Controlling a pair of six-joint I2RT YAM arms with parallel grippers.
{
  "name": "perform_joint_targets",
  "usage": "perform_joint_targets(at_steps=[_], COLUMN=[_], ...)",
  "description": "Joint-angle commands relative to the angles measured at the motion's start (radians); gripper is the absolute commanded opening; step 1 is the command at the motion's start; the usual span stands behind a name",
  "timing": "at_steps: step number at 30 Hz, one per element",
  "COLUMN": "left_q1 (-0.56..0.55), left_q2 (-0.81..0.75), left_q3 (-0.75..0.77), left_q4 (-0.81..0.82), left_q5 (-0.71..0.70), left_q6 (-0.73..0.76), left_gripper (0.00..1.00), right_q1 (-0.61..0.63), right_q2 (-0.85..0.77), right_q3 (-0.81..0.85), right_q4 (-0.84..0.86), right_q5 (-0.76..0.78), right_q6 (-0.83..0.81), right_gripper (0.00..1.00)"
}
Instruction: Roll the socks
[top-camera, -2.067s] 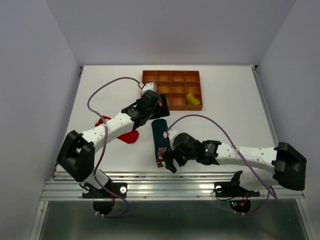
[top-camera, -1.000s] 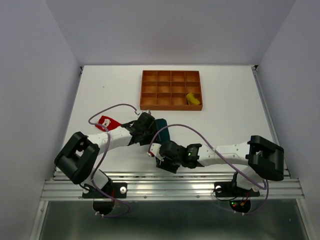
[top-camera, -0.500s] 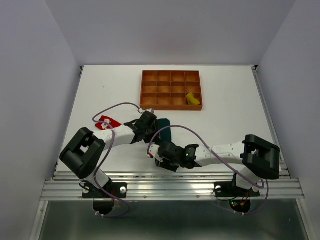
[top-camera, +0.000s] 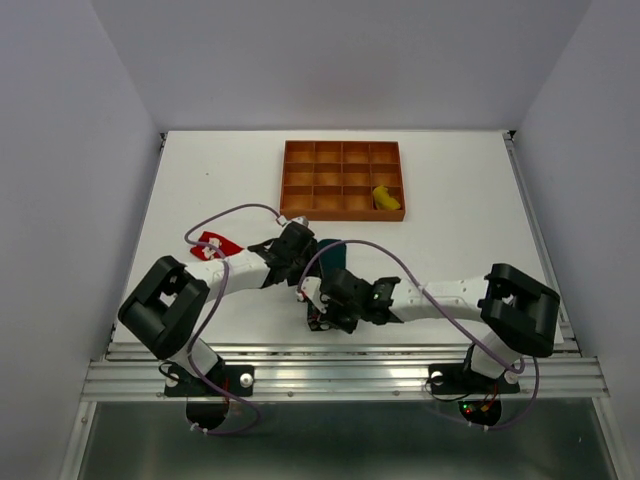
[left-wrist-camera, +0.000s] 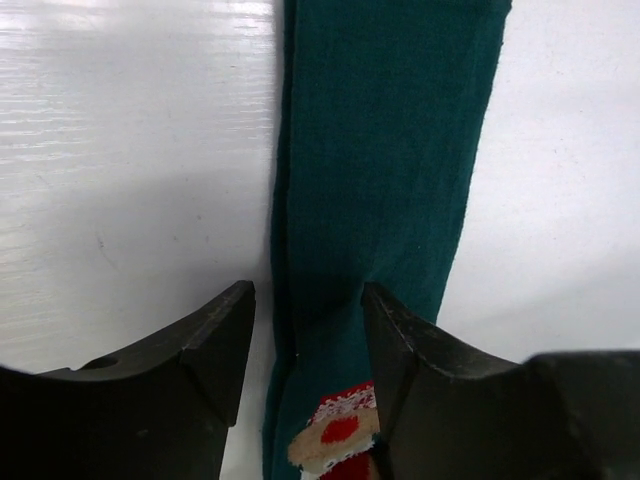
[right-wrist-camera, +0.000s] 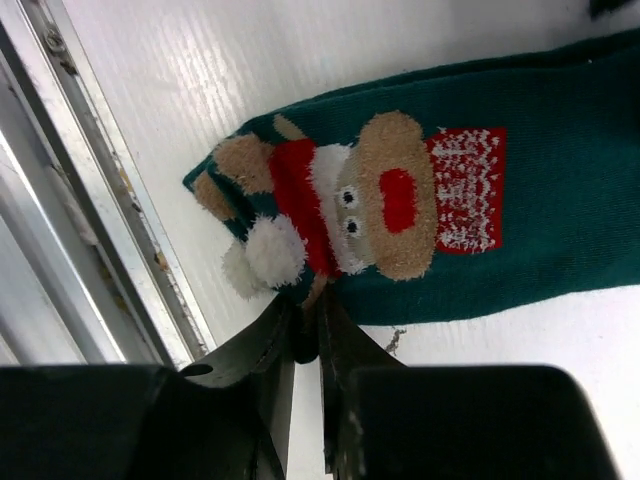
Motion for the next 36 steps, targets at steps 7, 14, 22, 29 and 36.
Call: perform_joint_targets(at_steps=[7,14,22,29,36], left_q1=[0.013,0.09,0.145,0.171,0.143], left_q2=[-0.137,-0.289,-0.413,-0.451,-0.54], left_q3=[-0.015,-0.084,-0.185,-0.216,-0.292], left_q4=[-0.144,-0.184,-0.201,-0.177,-0.044], left_q5=[-0.132,-0.141,-0.107,-0.083,0.122], left_q6=[0.002,-0.035,-0.055,-0.048,0.014], left_gripper=[0.76,0.77,0.77,0.77,0.77], right_q1=[-0.194,-0.274,-0.334,-0.343,-0.365], right_q2=[0.035,0.15,0.302,0.353,0.408], right_q3=[0.098,0.172,0.284,0.308,0.37], right_q4=[-0.058,-0.14,-0.246,-0.263,-0.322], right_q5=[-0.502,-0.652,-0.742,-0.751,-0.772], right_q6=[0.098,0.164,0.197,0.215,0.27], right_gripper=[0.1,0.1,0.09,0.09,0.09])
